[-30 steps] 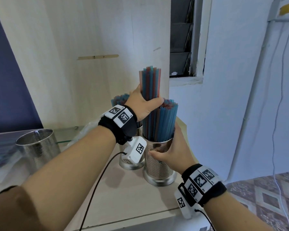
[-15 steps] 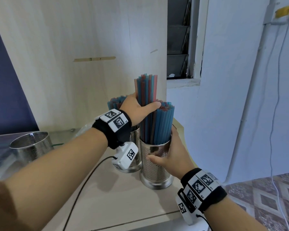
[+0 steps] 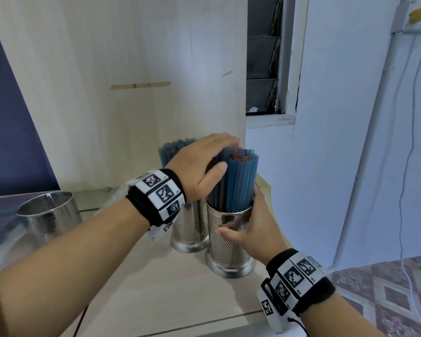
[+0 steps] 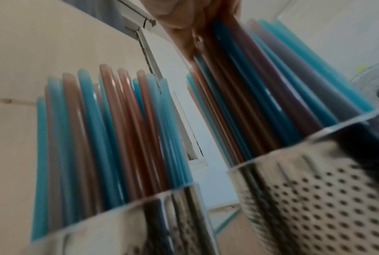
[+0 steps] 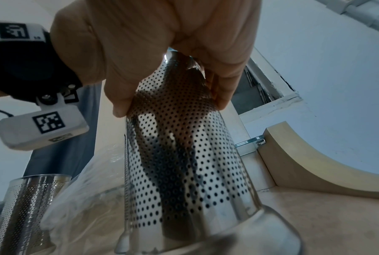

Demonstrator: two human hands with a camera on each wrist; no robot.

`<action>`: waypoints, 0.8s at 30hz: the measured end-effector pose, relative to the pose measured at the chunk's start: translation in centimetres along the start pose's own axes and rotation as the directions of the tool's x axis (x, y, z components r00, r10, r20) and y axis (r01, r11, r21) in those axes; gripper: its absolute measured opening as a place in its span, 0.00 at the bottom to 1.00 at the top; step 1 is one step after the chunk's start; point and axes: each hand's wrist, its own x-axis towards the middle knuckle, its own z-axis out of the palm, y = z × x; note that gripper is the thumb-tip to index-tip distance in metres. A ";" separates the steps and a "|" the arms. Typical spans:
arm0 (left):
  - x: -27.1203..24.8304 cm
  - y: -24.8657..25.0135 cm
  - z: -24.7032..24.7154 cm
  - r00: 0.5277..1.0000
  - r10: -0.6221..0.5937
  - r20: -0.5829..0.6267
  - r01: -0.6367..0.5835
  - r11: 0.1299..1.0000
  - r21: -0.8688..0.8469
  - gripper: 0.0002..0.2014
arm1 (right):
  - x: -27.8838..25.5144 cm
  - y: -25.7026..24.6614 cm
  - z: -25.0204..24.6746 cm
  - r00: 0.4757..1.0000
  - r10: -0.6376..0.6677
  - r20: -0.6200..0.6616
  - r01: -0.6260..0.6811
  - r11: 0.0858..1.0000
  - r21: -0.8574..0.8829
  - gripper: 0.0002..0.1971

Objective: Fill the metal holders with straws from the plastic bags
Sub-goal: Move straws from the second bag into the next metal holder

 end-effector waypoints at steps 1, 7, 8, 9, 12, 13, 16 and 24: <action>-0.5 0.1 0.2 1.000 0.005 0.012 -0.005 1.000 -0.029 0.26 | 0.0 0.1 0.0 1.000 -0.006 -0.001 0.006 1.000 -0.001 0.56; -1.2 0.8 0.8 0.997 -0.070 -0.022 0.068 0.992 -0.104 0.40 | -0.1 0.2 0.2 1.000 -0.016 -0.012 0.016 1.000 -0.003 0.56; -1.2 0.7 0.8 0.997 -0.071 0.010 0.071 0.993 -0.099 0.39 | -0.1 0.2 0.2 1.000 -0.019 -0.015 0.019 1.000 -0.003 0.55; -1.2 0.6 0.8 0.997 -0.066 0.038 0.070 0.993 -0.096 0.38 | -0.1 0.2 0.2 1.000 -0.025 -0.018 0.025 1.000 -0.004 0.55; -1.6 0.3 0.6 0.996 -0.070 0.048 0.073 0.995 -0.064 0.36 | -0.1 0.1 0.1 0.999 -0.035 -0.021 0.035 0.999 -0.002 0.55; -1.8 0.3 0.7 0.996 -0.071 0.044 0.073 0.996 -0.048 0.37 | -0.1 0.1 0.1 0.999 -0.039 -0.018 0.039 0.999 0.001 0.55; -2.5 0.6 0.4 0.993 -0.113 0.019 0.113 0.993 -0.032 0.36 | -0.1 0.2 0.1 0.999 -0.034 -0.008 0.034 0.999 -0.003 0.54; -6.9 -1.0 0.8 0.712 -0.547 -0.439 0.582 0.811 -0.067 0.42 | 0.7 0.3 -0.6 0.989 0.149 0.009 -0.149 0.987 -0.060 0.52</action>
